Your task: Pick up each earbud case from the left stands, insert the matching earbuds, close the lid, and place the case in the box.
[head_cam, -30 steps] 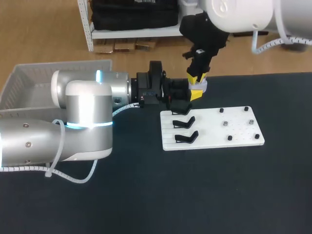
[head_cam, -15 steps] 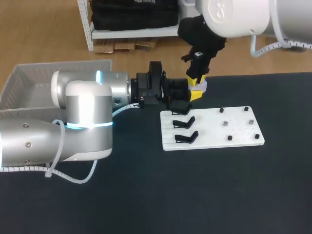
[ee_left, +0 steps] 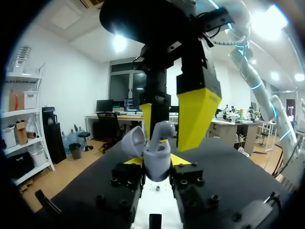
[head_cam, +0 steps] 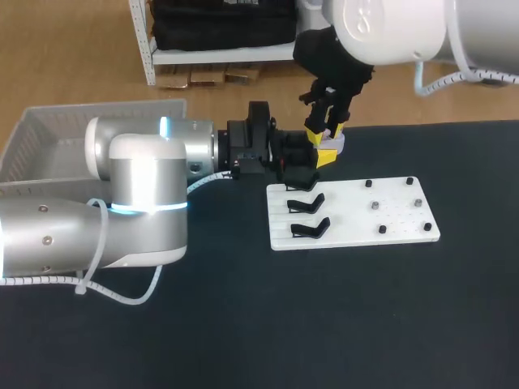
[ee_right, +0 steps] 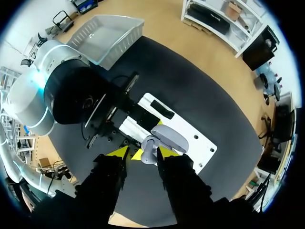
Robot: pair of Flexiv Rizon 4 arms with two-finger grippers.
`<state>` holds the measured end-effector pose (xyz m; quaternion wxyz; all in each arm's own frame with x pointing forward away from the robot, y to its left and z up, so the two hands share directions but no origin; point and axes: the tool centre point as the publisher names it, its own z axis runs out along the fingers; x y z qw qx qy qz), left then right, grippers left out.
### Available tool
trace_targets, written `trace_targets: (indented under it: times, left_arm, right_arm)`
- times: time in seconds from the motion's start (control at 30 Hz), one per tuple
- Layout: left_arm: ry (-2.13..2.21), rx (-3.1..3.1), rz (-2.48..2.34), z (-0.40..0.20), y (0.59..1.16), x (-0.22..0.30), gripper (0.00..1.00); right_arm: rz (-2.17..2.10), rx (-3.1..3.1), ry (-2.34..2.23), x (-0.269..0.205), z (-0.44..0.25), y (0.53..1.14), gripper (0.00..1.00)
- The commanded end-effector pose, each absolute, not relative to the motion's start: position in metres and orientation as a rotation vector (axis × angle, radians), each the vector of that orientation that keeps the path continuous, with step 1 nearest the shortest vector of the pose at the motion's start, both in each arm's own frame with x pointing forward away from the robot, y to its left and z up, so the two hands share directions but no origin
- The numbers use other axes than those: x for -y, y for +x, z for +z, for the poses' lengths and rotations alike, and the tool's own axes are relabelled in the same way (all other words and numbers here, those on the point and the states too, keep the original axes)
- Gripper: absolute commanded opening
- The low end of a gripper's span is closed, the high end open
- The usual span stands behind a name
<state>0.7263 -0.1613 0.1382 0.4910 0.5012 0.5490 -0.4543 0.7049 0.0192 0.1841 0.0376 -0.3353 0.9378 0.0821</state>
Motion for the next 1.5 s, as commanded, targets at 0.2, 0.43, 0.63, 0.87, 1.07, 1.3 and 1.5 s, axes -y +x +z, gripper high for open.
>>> trace_targets:
  times: [0.2, 0.43, 0.63, 0.87, 1.07, 1.3, 1.5]
  left_arm:
    - [1.21, -1.327, -1.099, 0.1373, 0.725, 0.1613, 0.0]
    - [1.21, -1.327, -1.099, 0.1373, 0.725, 0.1613, 0.0]
    - [1.21, -1.327, -1.099, 0.1373, 0.725, 0.1613, 0.0]
    - [1.21, -1.327, -1.099, 0.1373, 0.725, 0.1613, 0.0]
    - [1.21, -1.327, -1.099, 0.1373, 0.725, 0.1613, 0.0]
    - [1.21, -1.327, -1.099, 0.1373, 0.725, 0.1613, 0.0]
    - [1.21, -1.327, -1.099, 0.1373, 0.725, 0.1613, 0.0]
  right_arm:
    - [0.251, -2.871, -1.023, -0.0194, 0.1851, 0.7057, 0.37]
    - [0.251, -2.866, -1.025, -0.0214, 0.1868, 0.7069, 0.36]
    - [0.248, -2.866, -1.024, -0.0222, 0.1871, 0.7081, 0.34]
    - [0.247, -2.869, -1.023, -0.0227, 0.1872, 0.7083, 0.31]
    - [0.244, -2.869, -1.021, -0.0231, 0.1877, 0.7086, 0.22]
    - [0.236, -2.866, -1.026, -0.0232, 0.1884, 0.7101, 0.07]
    - [0.225, -2.866, -1.031, -0.0222, 0.1873, 0.7127, 0.07]
